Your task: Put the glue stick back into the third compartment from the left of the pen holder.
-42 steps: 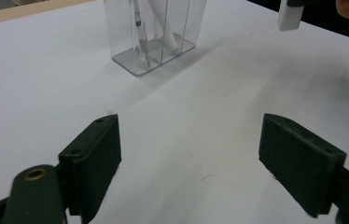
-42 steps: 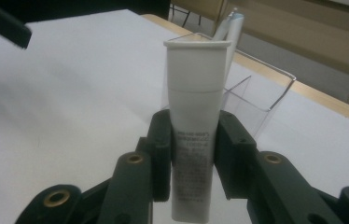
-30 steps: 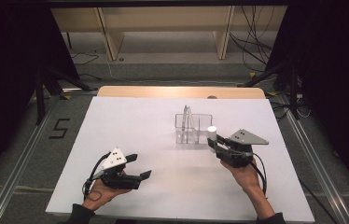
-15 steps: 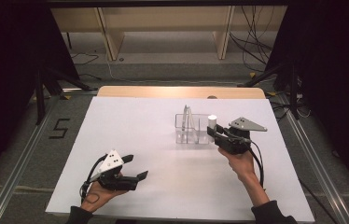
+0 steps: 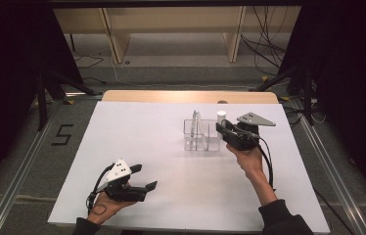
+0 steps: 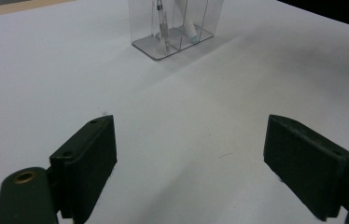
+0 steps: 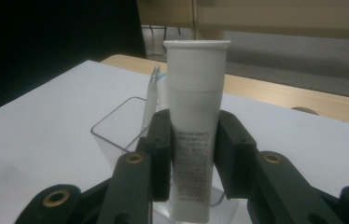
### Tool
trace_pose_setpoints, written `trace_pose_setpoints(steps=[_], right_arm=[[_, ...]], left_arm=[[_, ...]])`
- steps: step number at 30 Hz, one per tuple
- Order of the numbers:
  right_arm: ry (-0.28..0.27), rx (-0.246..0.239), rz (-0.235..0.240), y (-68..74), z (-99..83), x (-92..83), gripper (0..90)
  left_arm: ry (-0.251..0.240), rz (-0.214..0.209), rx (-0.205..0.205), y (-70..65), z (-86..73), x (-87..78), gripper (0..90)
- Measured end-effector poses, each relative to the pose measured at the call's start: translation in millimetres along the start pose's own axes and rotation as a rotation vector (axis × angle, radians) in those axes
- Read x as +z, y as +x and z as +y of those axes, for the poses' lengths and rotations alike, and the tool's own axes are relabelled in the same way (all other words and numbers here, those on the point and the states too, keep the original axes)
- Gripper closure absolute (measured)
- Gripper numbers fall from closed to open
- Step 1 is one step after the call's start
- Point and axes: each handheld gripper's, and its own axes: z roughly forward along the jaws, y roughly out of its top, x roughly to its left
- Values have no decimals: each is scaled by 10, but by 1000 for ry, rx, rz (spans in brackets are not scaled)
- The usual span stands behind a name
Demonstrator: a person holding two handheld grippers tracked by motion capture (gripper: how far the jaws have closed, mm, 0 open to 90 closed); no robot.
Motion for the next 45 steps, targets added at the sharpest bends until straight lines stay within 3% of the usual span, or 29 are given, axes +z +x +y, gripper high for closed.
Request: trace_pose_setpoints(steps=[22,40,42,45], right_arm=[[37,23,-42,-45,31,318,694],[59,42,-63,-55,-11,460,686],[56,50,-66,-63,-13,455,646],[45,68,-60,-73,11,424,516]], left_arm=[[-15,6,-11,12,-8,2,163],[-6,8,-4,15,-15,18,163],[-7,7,-8,13,-15,16,163],[-5,8,-4,15,-15,17,163]])
